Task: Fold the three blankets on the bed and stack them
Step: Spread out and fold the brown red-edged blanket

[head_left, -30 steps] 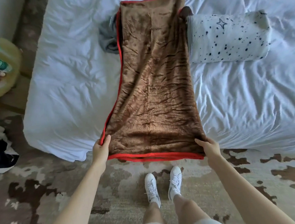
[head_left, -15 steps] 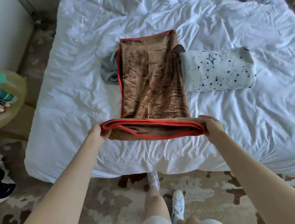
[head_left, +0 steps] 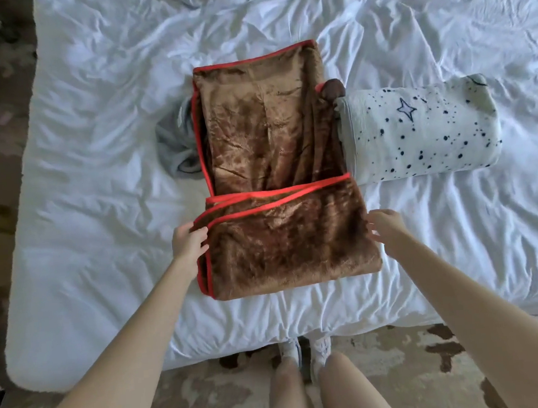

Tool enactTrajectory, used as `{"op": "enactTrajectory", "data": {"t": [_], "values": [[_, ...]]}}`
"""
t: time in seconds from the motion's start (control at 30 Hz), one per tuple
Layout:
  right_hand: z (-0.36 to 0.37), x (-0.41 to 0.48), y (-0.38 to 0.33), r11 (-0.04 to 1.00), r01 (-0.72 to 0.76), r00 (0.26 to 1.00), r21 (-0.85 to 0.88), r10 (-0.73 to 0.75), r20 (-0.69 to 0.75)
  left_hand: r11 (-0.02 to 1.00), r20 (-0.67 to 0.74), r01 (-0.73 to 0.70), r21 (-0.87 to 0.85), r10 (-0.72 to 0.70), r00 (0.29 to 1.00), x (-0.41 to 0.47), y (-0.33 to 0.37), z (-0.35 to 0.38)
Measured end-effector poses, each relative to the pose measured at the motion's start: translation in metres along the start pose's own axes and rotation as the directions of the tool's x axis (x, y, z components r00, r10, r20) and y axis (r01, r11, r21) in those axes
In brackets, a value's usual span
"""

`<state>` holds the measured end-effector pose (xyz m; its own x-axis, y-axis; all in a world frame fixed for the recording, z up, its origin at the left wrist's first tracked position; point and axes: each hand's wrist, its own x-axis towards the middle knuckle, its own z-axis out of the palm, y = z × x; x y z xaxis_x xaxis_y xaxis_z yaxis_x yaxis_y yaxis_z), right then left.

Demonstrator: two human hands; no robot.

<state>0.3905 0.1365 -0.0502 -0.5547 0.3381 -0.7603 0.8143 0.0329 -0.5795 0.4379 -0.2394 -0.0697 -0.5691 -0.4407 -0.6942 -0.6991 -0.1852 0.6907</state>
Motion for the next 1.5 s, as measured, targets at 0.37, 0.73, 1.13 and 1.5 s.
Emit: {"op": "enactTrajectory", "data": {"t": [0.37,0.73,1.13,1.5], "values": [[0.032,0.039,0.0,0.955,0.241,0.97,-0.174,-0.243,0.007,0.996,-0.024,0.086,0.032,-0.085,0.996,0.04,-0.035,0.012],[0.028,0.058,-0.029,0.938,0.346,0.938,-0.025,-0.346,0.028,0.877,-0.012,-0.36,0.319,0.383,0.923,0.032,0.003,0.025],[0.018,0.042,0.047,0.955,0.098,0.995,-0.28,-0.098,0.013,0.951,-0.11,0.028,0.308,0.006,0.994,0.017,-0.051,0.012],[0.007,0.029,0.048,0.96,0.129,0.991,-0.249,-0.118,0.056,0.977,0.141,0.177,0.115,-0.193,0.971,-0.002,-0.057,0.015]]}}
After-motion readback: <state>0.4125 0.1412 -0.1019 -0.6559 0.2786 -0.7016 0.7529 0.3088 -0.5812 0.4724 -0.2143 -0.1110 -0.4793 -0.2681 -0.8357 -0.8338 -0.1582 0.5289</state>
